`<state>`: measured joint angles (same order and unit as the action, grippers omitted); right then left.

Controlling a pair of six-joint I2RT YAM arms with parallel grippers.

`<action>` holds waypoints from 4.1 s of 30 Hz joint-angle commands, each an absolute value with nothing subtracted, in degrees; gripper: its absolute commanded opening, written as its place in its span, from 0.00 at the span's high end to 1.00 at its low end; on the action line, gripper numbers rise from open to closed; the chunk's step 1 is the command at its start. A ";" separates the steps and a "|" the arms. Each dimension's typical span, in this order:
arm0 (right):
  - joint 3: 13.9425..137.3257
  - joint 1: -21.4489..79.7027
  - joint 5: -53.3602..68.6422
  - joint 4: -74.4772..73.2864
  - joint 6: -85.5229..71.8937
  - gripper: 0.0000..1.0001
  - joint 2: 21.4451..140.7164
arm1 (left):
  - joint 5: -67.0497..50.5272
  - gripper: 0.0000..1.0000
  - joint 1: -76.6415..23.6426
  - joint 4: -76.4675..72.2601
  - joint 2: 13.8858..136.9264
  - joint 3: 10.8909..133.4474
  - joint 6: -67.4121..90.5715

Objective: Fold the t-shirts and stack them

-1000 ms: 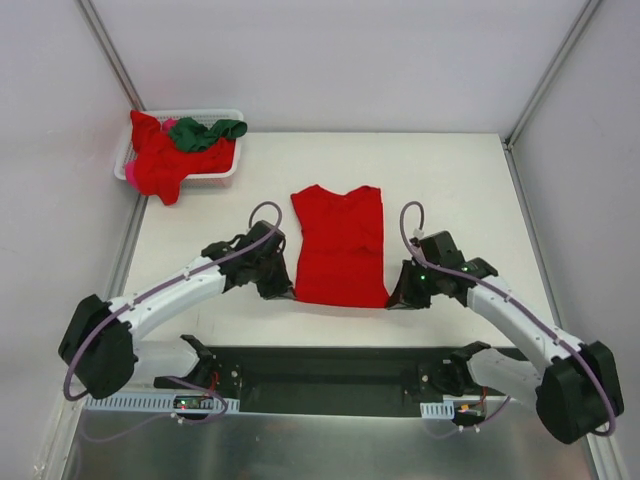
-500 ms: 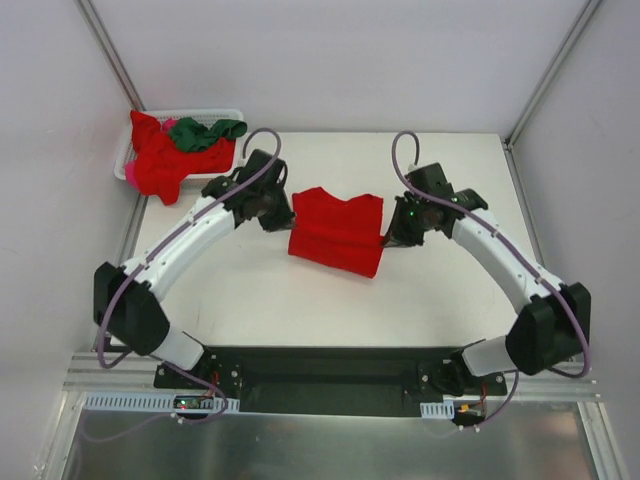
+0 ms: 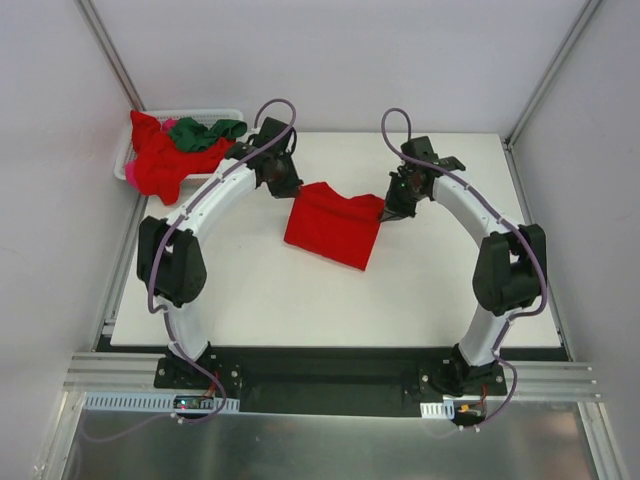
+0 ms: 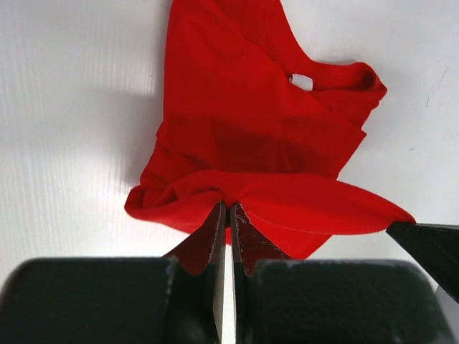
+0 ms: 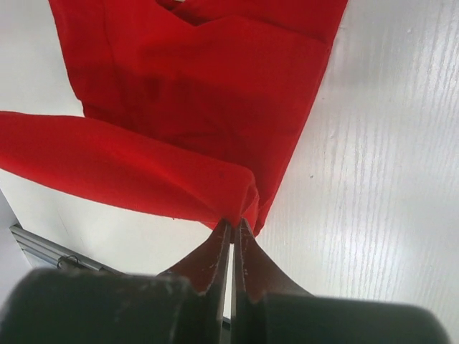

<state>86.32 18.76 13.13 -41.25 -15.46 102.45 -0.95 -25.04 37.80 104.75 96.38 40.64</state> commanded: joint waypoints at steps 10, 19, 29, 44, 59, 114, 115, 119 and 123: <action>93.25 17.49 12.39 -42.98 -15.29 0.99 103.36 | -2.19 1.00 -22.50 37.09 112.58 109.94 36.12; 94.74 16.00 11.25 -43.86 -15.82 0.99 106.26 | -3.78 1.00 -22.50 36.91 120.05 117.15 35.95; 97.56 13.10 10.02 -41.40 -15.47 0.99 112.23 | -3.69 1.00 -22.50 35.86 134.99 134.29 37.17; 104.59 5.71 18.88 -32.89 -14.15 0.04 113.75 | -5.54 0.01 -20.48 29.97 135.12 143.71 32.26; 84.81 19.24 8.62 -27.24 -21.18 0.69 106.42 | -8.53 0.54 -20.83 28.92 114.34 101.61 28.74; 93.40 21.70 10.37 -30.86 -10.72 0.08 108.08 | -4.48 0.71 -18.54 16.80 120.23 94.48 42.71; 95.08 22.84 9.41 -30.94 -10.72 0.08 109.24 | -4.48 0.72 -18.54 16.70 122.15 96.14 42.98; 102.29 24.43 9.67 -32.25 -12.56 0.09 115.48 | -4.75 0.73 -18.54 16.61 126.21 99.40 44.73; 104.76 26.10 7.04 -31.56 -14.23 0.09 118.30 | -5.70 0.73 -18.54 16.44 128.66 100.98 45.44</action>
<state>101.54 24.58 9.80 -31.94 -11.38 116.62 -5.48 -18.37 16.91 126.45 98.26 43.20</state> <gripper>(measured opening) 0.911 0.271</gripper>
